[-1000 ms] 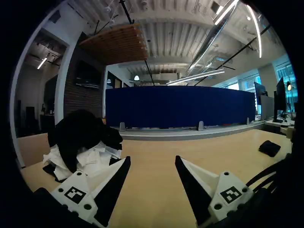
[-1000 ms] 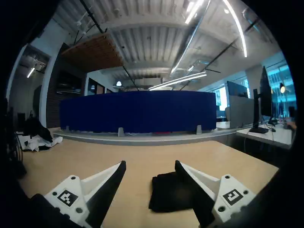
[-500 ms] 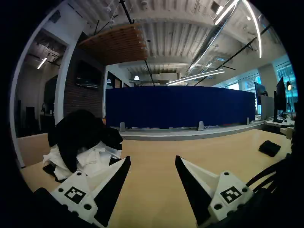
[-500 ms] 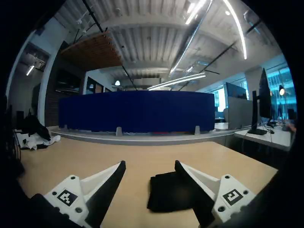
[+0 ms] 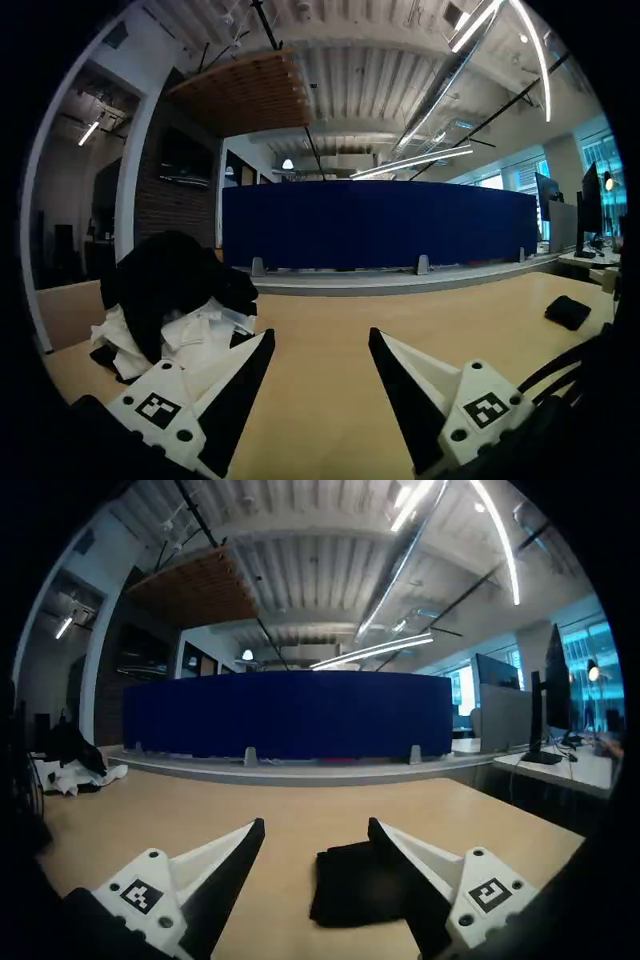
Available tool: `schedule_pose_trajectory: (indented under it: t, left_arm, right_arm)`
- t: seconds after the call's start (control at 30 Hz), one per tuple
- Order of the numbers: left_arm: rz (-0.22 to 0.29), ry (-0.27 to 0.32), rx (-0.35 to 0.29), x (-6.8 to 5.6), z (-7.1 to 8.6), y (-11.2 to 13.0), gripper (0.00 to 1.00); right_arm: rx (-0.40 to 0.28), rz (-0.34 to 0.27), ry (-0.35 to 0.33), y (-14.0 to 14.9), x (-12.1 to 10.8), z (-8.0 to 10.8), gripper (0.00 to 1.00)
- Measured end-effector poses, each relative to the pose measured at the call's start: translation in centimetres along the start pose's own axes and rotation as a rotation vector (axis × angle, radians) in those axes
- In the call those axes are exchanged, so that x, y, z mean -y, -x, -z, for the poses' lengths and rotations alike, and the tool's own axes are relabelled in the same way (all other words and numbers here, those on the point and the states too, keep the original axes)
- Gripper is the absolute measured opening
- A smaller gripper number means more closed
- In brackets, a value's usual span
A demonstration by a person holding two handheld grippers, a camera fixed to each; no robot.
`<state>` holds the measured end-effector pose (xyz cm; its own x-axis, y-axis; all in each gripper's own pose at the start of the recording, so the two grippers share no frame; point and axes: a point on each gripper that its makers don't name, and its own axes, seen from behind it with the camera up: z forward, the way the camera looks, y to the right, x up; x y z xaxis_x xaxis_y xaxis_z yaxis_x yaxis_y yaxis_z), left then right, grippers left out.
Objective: Fold towel
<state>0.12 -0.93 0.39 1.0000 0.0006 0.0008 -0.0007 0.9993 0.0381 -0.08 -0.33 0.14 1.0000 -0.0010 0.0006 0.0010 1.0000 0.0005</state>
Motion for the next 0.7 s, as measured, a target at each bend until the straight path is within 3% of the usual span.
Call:
schedule_pose_trajectory:
  t: [0.7]
  left_arm:
    - [0.003,0.0,0.0,0.11,-0.09,0.24,0.87]
  right_arm:
    - [0.0,0.0,0.0,0.03,0.05,0.13,1.0]
